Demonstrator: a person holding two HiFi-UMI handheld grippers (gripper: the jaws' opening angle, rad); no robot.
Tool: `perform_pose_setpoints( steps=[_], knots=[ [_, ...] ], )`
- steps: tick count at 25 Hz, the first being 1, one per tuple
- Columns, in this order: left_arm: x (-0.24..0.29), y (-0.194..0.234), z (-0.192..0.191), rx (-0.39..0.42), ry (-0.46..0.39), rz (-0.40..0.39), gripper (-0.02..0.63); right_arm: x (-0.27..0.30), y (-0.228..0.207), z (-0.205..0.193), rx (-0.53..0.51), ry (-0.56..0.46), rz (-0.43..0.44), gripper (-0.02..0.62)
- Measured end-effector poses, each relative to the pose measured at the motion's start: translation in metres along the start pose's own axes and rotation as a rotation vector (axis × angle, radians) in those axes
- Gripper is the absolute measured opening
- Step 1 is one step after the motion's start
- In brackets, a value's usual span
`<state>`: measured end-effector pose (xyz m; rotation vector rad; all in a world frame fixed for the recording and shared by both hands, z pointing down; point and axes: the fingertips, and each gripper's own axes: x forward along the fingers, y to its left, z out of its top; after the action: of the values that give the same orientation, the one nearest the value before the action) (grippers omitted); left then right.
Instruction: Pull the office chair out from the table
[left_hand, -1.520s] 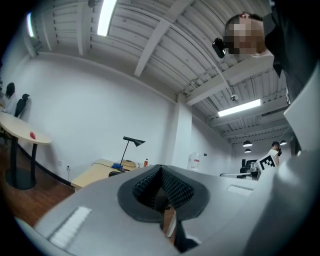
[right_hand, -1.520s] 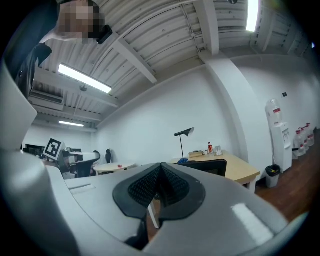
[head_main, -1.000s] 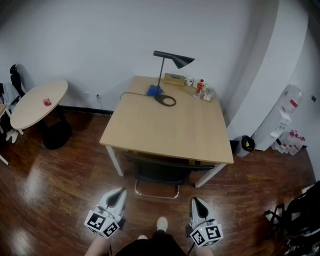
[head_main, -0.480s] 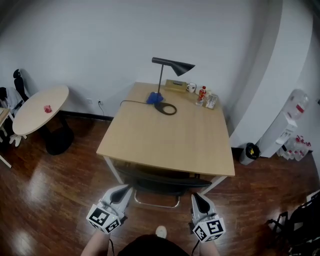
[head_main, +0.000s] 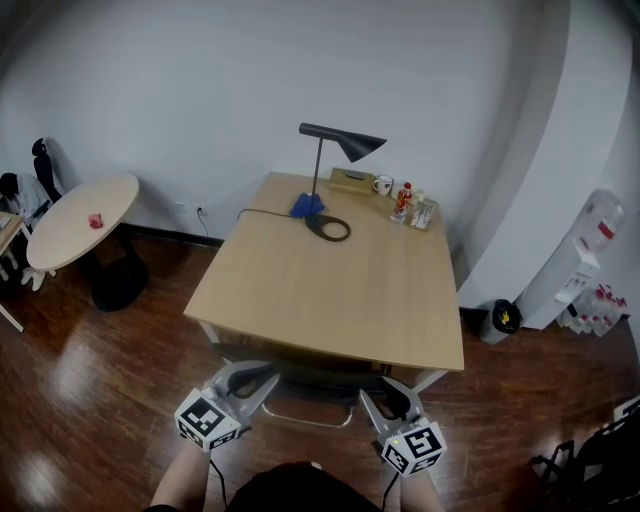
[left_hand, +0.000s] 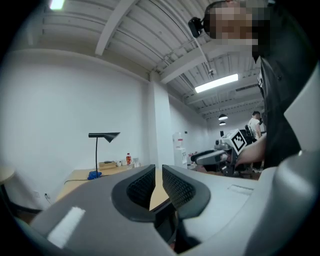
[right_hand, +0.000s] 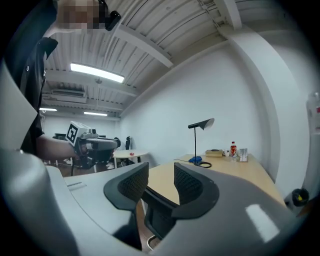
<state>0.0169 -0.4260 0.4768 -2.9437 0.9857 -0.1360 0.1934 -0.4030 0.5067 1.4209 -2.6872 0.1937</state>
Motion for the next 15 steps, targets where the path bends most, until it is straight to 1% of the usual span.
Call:
perform_pose_setpoints(
  steps=[2,5,7,10,12,15],
  knots=[
    [0.010,-0.001,-0.004,0.077,0.049,-0.014,0.047,0.005,-0.003,0.000,-0.042,0.023,0.035,0.187],
    [0.020,0.002,-0.017,0.128,0.121,-0.027,0.128,0.016,-0.004,-0.004,-0.114,0.069,0.086,0.220],
    [0.024,0.000,-0.031,0.175,0.186,-0.057,0.143,0.022,0.001,-0.011,-0.190,0.107,0.114,0.245],
    [0.031,-0.003,-0.055,0.289,0.324,-0.137,0.195,0.035,0.007,-0.024,-0.342,0.205,0.140,0.261],
    [0.032,-0.003,-0.069,0.372,0.404,-0.201,0.215,0.044,0.012,-0.038,-0.443,0.284,0.172,0.272],
    [0.032,-0.005,-0.088,0.444,0.497,-0.302,0.246,0.050,0.021,-0.063,-0.575,0.406,0.244,0.285]
  ],
)
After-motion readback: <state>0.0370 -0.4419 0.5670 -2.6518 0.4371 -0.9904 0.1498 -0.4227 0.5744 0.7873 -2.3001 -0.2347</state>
